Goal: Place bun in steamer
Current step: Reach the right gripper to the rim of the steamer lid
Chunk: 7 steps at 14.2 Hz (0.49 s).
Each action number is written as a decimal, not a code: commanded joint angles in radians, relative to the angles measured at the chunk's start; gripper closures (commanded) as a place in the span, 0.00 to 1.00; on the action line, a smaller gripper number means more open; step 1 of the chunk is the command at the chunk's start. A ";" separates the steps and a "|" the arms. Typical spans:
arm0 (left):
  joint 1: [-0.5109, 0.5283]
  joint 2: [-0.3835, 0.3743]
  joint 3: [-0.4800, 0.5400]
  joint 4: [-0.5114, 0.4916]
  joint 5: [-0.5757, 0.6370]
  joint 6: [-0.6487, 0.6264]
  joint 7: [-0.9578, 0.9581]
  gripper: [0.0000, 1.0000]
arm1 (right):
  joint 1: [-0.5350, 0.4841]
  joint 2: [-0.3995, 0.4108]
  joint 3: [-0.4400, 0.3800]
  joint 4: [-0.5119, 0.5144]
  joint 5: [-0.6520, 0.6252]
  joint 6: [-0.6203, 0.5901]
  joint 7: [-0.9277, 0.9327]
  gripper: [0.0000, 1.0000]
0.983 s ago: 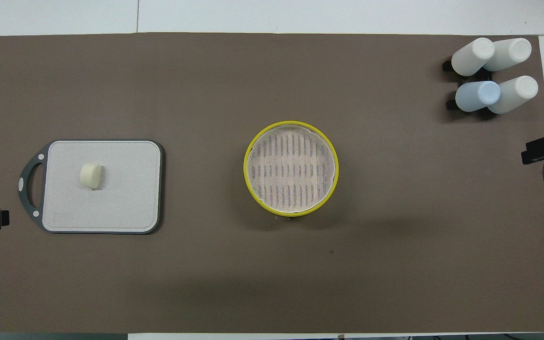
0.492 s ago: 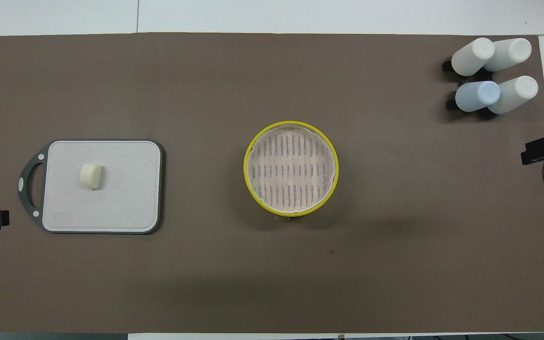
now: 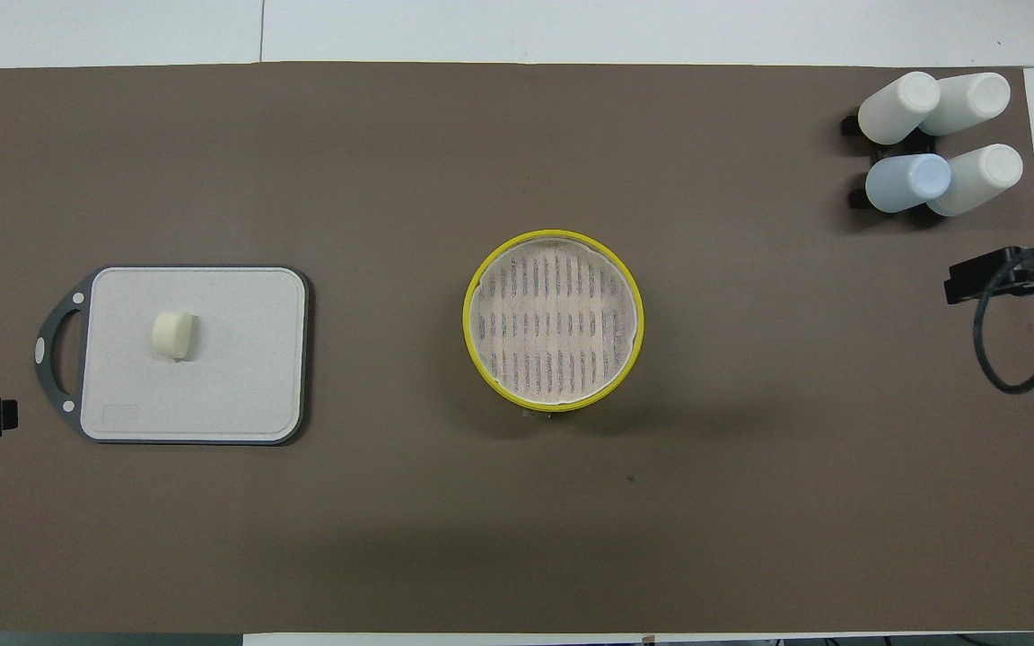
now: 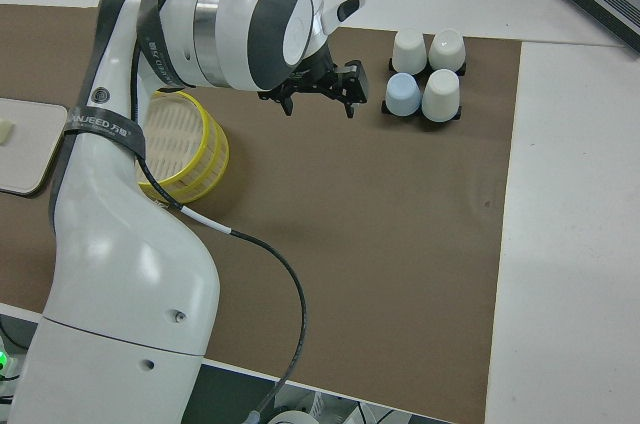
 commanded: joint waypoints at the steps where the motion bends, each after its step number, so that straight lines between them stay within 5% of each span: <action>1: 0.000 -0.020 -0.002 -0.012 -0.011 -0.012 0.006 0.00 | 0.070 0.013 0.003 -0.016 0.014 0.043 0.083 0.00; 7: -0.003 -0.025 -0.003 -0.016 -0.011 -0.035 0.001 0.00 | 0.255 0.159 0.001 0.120 0.006 0.038 0.294 0.00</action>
